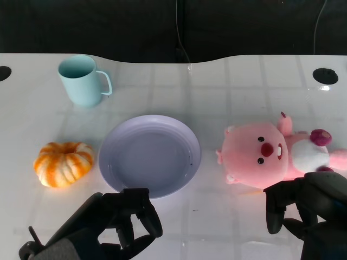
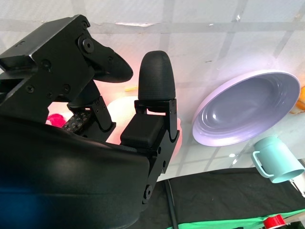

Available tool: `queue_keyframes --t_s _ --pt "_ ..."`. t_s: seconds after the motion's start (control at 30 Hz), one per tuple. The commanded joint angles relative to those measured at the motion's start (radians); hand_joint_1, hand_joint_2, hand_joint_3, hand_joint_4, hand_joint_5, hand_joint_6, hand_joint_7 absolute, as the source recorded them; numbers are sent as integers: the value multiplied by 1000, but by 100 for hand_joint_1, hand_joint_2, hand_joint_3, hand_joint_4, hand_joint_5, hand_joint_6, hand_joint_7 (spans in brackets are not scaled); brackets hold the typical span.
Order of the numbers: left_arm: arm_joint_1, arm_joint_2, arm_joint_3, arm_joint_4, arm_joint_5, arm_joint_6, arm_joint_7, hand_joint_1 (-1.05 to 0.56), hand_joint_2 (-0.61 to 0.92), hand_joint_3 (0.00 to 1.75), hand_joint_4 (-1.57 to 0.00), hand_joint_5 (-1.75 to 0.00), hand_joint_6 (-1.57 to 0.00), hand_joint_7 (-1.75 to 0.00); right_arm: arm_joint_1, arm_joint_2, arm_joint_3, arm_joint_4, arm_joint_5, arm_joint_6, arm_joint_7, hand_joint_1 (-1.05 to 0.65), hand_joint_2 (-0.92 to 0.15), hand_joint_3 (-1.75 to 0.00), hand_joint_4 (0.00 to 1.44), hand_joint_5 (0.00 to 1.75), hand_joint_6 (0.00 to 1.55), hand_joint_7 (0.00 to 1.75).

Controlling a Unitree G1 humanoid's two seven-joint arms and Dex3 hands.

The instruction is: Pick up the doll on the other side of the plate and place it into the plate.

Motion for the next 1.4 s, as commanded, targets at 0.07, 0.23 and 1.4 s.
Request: queue_keyframes --t_s 0.07,0.23,1.4 --pt "-6 14 4 -5 1 13 -9 -18 70 76 -66 -175 -64 -139 -8 -15 -4 -10 -3 14 10 -5 -42 -115 89 163 89 123" --pt "-7 15 6 5 0 -4 -8 -17 70 76 -66 -175 -64 -139 -10 -15 -3 -3 -5 6 5 -5 -42 -114 88 164 90 123" --pt "-5 23 11 1 -2 7 -12 -17 70 77 -66 -175 -65 -139 6 -2 -40 -72 -28 71 -38 -1 -57 -63 86 133 101 57"
